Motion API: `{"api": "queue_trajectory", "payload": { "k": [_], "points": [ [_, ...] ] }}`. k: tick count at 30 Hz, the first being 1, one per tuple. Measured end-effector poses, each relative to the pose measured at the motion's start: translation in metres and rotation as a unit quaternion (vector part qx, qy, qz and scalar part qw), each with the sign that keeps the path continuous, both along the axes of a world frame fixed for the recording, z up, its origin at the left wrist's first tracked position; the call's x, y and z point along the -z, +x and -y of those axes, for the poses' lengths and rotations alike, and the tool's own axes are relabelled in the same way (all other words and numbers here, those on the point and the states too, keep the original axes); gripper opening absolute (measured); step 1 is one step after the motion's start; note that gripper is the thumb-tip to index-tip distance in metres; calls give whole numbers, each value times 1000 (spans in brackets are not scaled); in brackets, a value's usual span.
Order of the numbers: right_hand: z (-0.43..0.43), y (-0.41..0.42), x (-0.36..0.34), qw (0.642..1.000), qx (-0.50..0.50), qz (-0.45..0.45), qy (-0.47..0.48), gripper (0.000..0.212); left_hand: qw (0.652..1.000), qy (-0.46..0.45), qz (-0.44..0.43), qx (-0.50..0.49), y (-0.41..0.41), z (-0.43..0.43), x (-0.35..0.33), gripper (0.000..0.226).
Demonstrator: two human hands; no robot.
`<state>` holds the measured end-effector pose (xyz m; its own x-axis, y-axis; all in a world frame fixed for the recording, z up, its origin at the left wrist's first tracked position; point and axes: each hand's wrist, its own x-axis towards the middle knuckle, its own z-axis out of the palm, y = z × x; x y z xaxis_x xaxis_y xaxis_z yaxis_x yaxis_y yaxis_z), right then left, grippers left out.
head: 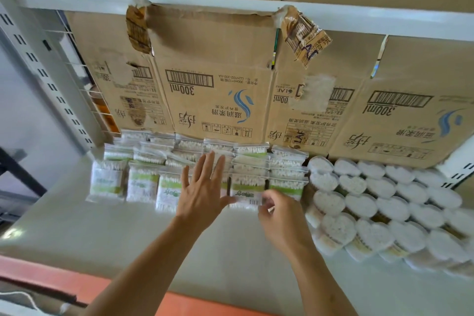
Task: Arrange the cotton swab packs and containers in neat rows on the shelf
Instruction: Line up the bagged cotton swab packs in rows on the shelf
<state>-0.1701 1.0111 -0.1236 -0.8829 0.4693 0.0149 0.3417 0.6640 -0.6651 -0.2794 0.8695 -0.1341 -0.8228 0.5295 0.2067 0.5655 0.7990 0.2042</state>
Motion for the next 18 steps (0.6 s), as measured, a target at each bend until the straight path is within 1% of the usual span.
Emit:
{"api": "queue_trajectory", "payload": {
  "k": [4,8,12,15,18],
  "points": [
    [16,-3,6,998,-33,-28,-47,26,999,23,-8,-45,6,29,3,91],
    [34,-12,7,996,-47,-47,-57,22,996,52,-28,-72,-4,66,8,81],
    [55,-27,3,996,-47,-48,-58,24,998,39,-18,-54,-20,91,6,80],
    [68,-37,-3,997,-41,-53,-48,25,1000,10,9,-17,-29,104,5,87],
    [76,-48,-12,997,-14,-66,-28,32,999,-28,33,18,-38,109,3,92]
  ]
}}
